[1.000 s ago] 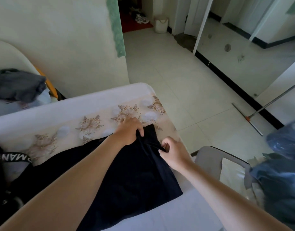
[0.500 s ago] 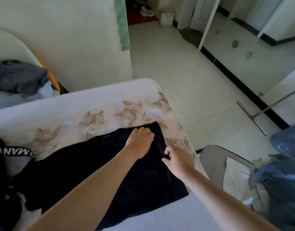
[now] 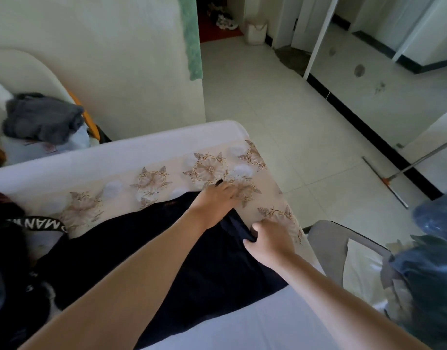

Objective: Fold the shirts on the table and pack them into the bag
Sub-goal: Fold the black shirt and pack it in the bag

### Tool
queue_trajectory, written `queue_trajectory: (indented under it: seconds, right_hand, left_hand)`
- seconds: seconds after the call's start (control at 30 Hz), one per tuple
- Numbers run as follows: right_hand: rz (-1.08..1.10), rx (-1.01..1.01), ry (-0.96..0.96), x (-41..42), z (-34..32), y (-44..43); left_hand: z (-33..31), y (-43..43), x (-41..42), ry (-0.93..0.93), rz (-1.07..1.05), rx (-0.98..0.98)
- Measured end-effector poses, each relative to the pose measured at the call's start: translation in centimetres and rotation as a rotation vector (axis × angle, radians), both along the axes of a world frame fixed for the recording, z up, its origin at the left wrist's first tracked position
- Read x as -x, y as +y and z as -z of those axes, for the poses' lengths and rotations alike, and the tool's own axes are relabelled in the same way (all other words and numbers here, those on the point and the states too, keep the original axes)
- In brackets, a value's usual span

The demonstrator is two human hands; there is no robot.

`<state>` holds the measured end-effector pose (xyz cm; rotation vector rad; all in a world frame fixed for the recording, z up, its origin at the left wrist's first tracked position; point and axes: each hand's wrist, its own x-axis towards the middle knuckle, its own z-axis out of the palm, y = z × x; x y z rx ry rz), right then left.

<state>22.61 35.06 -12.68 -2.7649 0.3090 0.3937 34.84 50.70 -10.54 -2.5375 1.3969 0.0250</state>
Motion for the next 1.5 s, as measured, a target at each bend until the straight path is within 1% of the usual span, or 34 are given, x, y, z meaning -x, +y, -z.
queue_trajectory:
  seconds: [0.07,0.13,0.2,0.27,0.33,0.37,0.4,0.43,0.47,0.5,0.57,0.6,0.63,0.7,0.77,0.8,0.87,0.93,1.0,1.1,1.2,1.23,1.37,1.43,1.5]
  right_hand:
    - [-0.017,-0.053,0.081,-0.5,-1.8,2.0]
    - [-0.067,-0.123,0.112,-1.0,-3.4,4.3]
    - [-0.106,-0.236,0.139,-1.0,-4.7,7.0]
    - [-0.172,-0.352,0.227,-0.7,-5.2,9.6]
    - [-0.224,-0.528,0.419,0.2,-5.6,11.8]
    - [-0.231,-0.617,0.527,0.6,-5.5,12.6]
    - [-0.234,-0.674,0.594,1.0,-5.2,13.1]
    - [-0.255,-0.68,0.587,1.2,-4.7,13.5]
    - [-0.276,-0.636,0.492,1.4,-3.9,13.6]
    - [-0.298,-0.537,0.33,1.4,-2.8,13.5]
    - [-0.4,-0.252,-0.054,1.3,-0.3,12.9]
    - [-0.473,-0.15,-0.173,1.4,0.8,12.7]
    - [-0.53,-0.098,-0.187,1.6,1.6,12.5]
    - [-0.628,-0.038,-0.046,2.2,2.8,12.0]
    - [-0.716,0.069,0.039,3.0,3.6,11.4]
    - [-0.733,0.11,0.039,3.4,4.0,11.1]
    - [-0.724,0.127,0.055,3.9,4.3,10.9]
    - [-0.691,0.129,0.073,4.2,4.2,11.1]
    - [-0.668,0.15,0.045,4.9,3.8,11.3]
    - [-0.637,0.18,-0.071,7.0,3.0,11.1]
    - [-0.653,0.235,-0.272,9.1,2.8,10.4]
    - [-0.66,0.252,-0.312,9.5,2.8,10.2]
    - [-0.67,0.286,-0.344,9.2,2.2,11.5]
    - [-0.705,0.235,-0.359,8.5,1.7,13.4]
    - [-0.785,0.148,-0.35,7.6,1.1,16.1]
  left_hand:
    - [-0.6,2.6,0.3,0.03,-0.091,0.194]
    - [-0.8,5.6,0.5,0.073,-0.144,0.371]
    - [-1.2,8.5,1.1,0.063,-0.208,0.44]
    - [-1.8,11.3,2.2,0.069,-0.295,0.399]
    - [-1.2,14.2,3.4,0.098,-0.401,0.219]
    - [-0.7,15.6,4.2,0.13,-0.44,0.086]
    - [-0.3,16.8,5.1,0.173,-0.491,-0.03]
    - [0.1,17.7,6.2,0.198,-0.544,-0.053]
    - [0.5,18.2,7.3,0.2,-0.59,0.011]
    - [0.9,18.4,8.3,0.19,-0.63,0.135]
    - [2.1,17.8,10.1,0.172,-0.679,0.345]
    - [2.7,17.3,11.1,0.151,-0.682,0.399]
    - [3.3,16.7,11.9,0.141,-0.686,0.406]
    - [4.3,15.7,13.6,0.19,-0.738,0.3]
    - [5.5,15.8,15.2,0.255,-0.862,0.216]
    - [6.0,16.3,15.9,0.272,-0.927,0.225]
    - [6.8,17.3,17.5,0.308,-0.989,0.227]
    - [7.1,18.1,18.9,0.331,-0.954,0.162]
    - [7.0,18.2,20.1,0.348,-0.927,0.135]
    - [6.4,17.5,21.8,0.384,-0.92,0.207]
    - [6.2,17.1,24.1,0.382,-0.869,0.266]
    - [6.4,17.1,25.0,0.371,-0.864,0.288]
    - [6.7,18.3,28.2,0.285,-0.955,0.414]
    - [6.4,19.8,28.8,0.218,-1.02,0.499]
    - [5.8,21.8,28.7,0.141,-1.108,0.599]
